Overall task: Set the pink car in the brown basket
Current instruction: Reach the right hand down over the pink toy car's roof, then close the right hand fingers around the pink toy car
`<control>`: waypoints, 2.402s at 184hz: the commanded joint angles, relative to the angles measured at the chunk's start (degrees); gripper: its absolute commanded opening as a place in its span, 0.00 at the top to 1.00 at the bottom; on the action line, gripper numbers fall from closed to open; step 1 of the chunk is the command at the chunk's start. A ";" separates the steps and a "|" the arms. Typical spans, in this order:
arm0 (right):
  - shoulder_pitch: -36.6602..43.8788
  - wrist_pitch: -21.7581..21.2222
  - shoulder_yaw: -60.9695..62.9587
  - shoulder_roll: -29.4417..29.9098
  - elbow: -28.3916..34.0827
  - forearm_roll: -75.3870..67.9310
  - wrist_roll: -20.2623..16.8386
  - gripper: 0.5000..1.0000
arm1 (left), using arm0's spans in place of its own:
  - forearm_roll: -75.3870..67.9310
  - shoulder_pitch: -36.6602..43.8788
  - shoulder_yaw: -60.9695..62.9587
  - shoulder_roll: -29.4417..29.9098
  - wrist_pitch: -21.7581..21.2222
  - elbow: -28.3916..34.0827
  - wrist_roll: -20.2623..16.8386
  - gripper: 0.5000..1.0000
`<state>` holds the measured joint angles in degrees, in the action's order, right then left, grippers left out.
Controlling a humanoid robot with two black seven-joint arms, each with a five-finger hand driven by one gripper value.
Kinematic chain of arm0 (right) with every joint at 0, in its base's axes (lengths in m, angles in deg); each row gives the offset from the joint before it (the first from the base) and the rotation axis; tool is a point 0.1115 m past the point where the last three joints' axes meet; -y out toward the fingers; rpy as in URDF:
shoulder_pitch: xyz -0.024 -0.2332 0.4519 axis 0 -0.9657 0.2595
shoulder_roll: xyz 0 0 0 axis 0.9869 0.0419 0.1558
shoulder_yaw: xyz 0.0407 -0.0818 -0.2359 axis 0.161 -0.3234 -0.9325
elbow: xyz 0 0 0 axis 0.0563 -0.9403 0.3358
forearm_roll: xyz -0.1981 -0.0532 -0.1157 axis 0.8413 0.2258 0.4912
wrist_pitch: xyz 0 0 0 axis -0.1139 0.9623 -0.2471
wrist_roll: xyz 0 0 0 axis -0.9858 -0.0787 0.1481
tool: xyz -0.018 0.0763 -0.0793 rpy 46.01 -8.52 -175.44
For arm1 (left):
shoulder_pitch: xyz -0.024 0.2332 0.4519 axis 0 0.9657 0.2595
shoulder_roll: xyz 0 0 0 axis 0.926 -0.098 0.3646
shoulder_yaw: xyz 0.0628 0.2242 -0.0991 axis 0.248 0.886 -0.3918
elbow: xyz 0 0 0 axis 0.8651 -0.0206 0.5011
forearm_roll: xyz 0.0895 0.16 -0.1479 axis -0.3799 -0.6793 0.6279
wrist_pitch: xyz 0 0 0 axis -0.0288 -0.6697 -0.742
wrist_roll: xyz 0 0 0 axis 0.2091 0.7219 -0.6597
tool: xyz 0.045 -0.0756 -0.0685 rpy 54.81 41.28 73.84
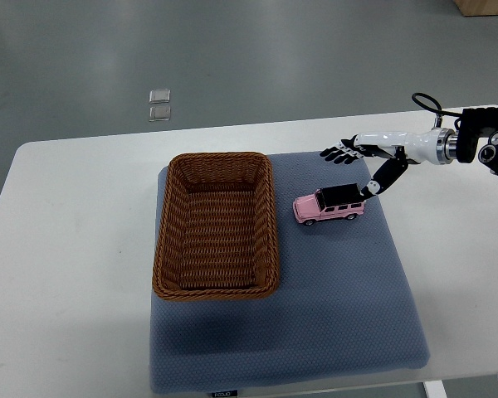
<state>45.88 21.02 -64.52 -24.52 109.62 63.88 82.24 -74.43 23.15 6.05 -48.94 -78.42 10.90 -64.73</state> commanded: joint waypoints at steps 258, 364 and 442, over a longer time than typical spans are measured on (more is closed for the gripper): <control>-3.49 21.90 -12.06 2.37 2.95 3.05 2.06 0.32 | 0.00 0.00 0.00 0.00 0.00 0.00 0.00 0.00; -3.31 21.29 -12.15 4.65 0.76 3.23 1.89 0.45 | 0.00 -0.08 0.00 0.00 0.00 0.00 0.00 0.00; -2.96 20.06 -11.97 4.30 0.23 2.97 2.06 0.88 | 0.00 0.00 0.00 0.00 0.00 0.00 0.00 0.00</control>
<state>42.74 41.15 -76.67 -20.06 109.85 67.09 84.21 -74.43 23.14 6.05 -48.94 -78.42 10.90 -64.73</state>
